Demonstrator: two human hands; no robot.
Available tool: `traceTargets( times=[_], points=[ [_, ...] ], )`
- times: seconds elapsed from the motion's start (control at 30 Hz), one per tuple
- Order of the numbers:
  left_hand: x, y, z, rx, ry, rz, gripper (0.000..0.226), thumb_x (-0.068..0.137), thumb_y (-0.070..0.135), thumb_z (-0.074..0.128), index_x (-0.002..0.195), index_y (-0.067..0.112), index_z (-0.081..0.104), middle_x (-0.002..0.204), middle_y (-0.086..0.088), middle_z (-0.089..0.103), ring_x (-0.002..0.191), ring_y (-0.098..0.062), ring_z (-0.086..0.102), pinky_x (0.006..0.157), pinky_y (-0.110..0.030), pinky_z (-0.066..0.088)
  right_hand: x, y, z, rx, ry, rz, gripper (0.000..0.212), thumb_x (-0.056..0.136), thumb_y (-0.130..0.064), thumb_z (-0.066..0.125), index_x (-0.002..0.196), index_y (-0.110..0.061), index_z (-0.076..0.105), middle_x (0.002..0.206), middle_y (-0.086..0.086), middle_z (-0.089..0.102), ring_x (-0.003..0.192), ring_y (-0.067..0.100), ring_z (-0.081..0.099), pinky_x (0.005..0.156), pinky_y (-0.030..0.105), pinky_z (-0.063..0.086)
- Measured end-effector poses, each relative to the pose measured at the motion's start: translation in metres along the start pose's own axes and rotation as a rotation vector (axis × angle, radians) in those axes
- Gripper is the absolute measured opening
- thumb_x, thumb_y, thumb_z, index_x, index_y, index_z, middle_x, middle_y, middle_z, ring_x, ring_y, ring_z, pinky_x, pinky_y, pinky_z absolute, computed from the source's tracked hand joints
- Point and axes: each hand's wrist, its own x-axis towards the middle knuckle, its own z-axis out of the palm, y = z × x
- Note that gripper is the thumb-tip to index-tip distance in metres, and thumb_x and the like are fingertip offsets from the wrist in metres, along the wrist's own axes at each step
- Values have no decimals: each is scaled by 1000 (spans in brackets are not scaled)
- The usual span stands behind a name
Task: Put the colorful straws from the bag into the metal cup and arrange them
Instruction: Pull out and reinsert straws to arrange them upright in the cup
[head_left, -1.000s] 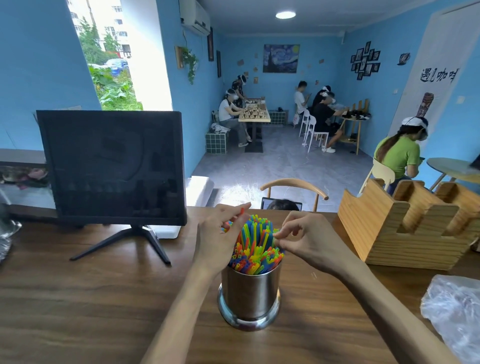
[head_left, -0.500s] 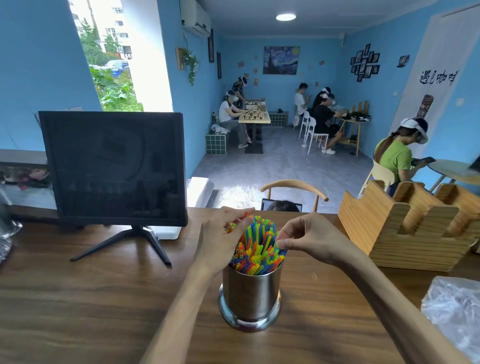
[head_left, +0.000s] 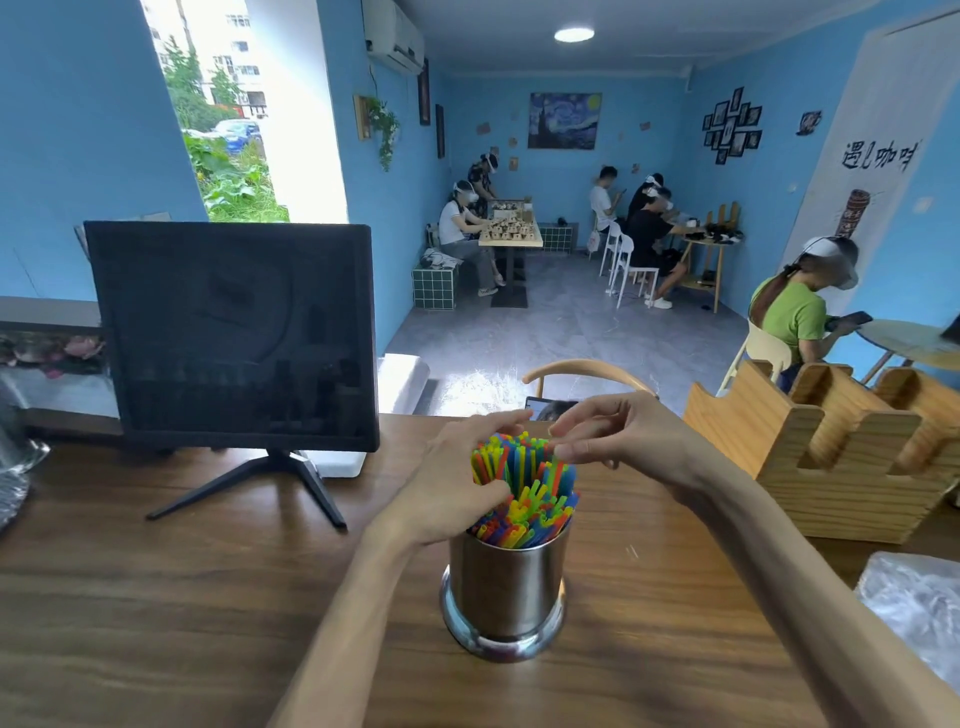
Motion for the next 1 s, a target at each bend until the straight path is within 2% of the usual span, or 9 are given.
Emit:
traceTargets(
  times=[0.13,0.2,0.27,0.37,0.47,0.6,0.77,0.9,1.0],
  points=[
    [1,10,3,40,25,39,48,76,43,63,123,57,65,131,28,60,135,-5,42,117,-48,30,5,-19,1,83,228,-210,23,66,-25,87,86,-18,80,84,9,79,75,14,73,58,20,52],
    [3,14,8,70,30,33,40,82,60,61,120,53,68,133,26,59,140,-5,35,120,-46,23,7,-32,4,113,294,-329,21,71,-22,84,91,-19,78,87,7,79,79,17,75,67,23,58],
    [5,16,15,90,-2,3,30,93,56,61,122,53,68,133,27,53,145,-5,28,118,-39,20,9,-45,5,95,341,-426,20,75,-21,83,95,-22,77,90,5,80,84,23,77,76,30,62],
    [7,18,18,51,1,15,17,100,44,59,109,51,73,117,30,54,138,-6,37,117,-41,25,12,-61,1,114,445,-545,20,80,-18,82,99,-21,76,93,1,80,87,24,78,81,32,62],
    [9,21,16,-33,98,60,17,99,44,59,97,44,76,111,15,68,125,-15,53,111,-48,37,13,-66,-5,198,564,-633,19,87,-8,79,100,-21,76,92,-3,80,88,23,78,80,29,60],
    [6,33,0,-347,288,81,15,97,36,67,88,39,78,93,9,77,95,-3,68,82,-19,49,8,-58,-14,391,682,-652,20,90,-9,76,99,-27,80,95,-2,79,91,20,77,84,30,60],
    [-3,30,-40,-870,508,92,23,68,36,83,84,19,84,76,-3,76,69,-8,68,52,-16,48,-9,-22,-1,338,581,-498,19,79,-16,82,91,-30,83,87,-1,80,80,13,77,75,21,58],
    [-4,31,-50,-920,546,127,26,66,45,80,83,25,85,71,7,70,66,-4,64,62,-17,54,-13,17,39,-25,393,-322,22,82,-8,83,95,-26,80,80,-2,79,74,9,75,74,22,55],
    [-3,36,-39,-771,578,163,21,76,38,78,90,24,84,94,1,78,81,-9,71,71,-23,59,-17,31,59,-305,243,-338,17,85,-13,82,99,-23,80,90,-10,75,88,5,68,81,22,51]
  ],
)
